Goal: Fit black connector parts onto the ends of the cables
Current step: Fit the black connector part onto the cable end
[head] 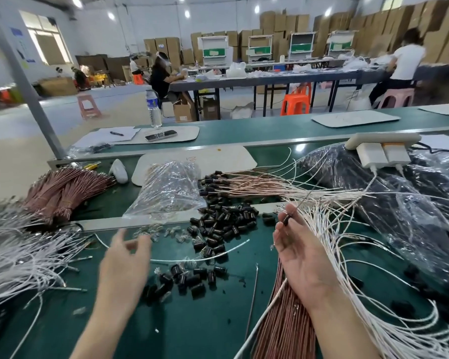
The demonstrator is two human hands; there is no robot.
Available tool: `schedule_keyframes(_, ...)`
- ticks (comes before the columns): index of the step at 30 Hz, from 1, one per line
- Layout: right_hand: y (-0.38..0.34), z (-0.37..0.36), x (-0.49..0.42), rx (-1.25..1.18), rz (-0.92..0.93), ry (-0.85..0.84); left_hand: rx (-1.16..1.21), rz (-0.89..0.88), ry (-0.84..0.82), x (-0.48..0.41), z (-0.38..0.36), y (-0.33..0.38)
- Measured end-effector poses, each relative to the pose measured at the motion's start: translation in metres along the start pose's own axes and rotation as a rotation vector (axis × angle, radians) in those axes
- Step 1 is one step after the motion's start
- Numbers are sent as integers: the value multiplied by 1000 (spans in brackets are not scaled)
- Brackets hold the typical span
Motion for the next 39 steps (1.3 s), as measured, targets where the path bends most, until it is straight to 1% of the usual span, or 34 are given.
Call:
schedule_keyframes(2, 3, 0, 0, 35, -13, 6, -147, -254, -80, 21, -21, 28)
schedule_keyframes(4, 5, 0, 0, 59, -21, 16, -336, -458, -180, 39, -49, 44)
schedule_keyframes(6, 7, 1, 0, 73, -30, 24, -492, -549, -225, 49, -68, 49)
schedule_keyframes(7, 7, 2, 0, 80, -32, 24, -520, -566, -242, 52, -74, 48)
schedule_keyframes(10, 8, 1, -1, 116, -21, 13, -489, -597, -250, 55, -82, 37)
schedule_keyframes(13, 10, 0, -2, 162, -18, 17, -414, -623, -207, 53, -80, 30)
schedule_keyframes(17, 12, 2, -2, 163, -46, 27, -347, -638, -144, 57, -74, 35)
schedule_keyframes(21, 13, 0, -1, 176, -53, 18, -205, -624, -64, 58, -65, 41)
schedule_keyframes(25, 14, -4, 0, 197, -57, 9, -39, -568, -71, 61, -60, 40)
schedule_keyframes(33, 24, -12, 3, 223, -96, -49, -93, -693, -64, 68, -61, 48)
schedule_keyframes(39, 29, -15, 5, 235, -118, -87, -89, -730, -59, 69, -63, 50)
Point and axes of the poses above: each hand's wrist, its own x-axis away from the middle knuckle, its own z-axis out of the back of the hand, y = z × x, the point moved 6 cm from there along -x, towards the middle knuckle, and after that the axes turned 6 degrees about -x, right-handed, at the moved point
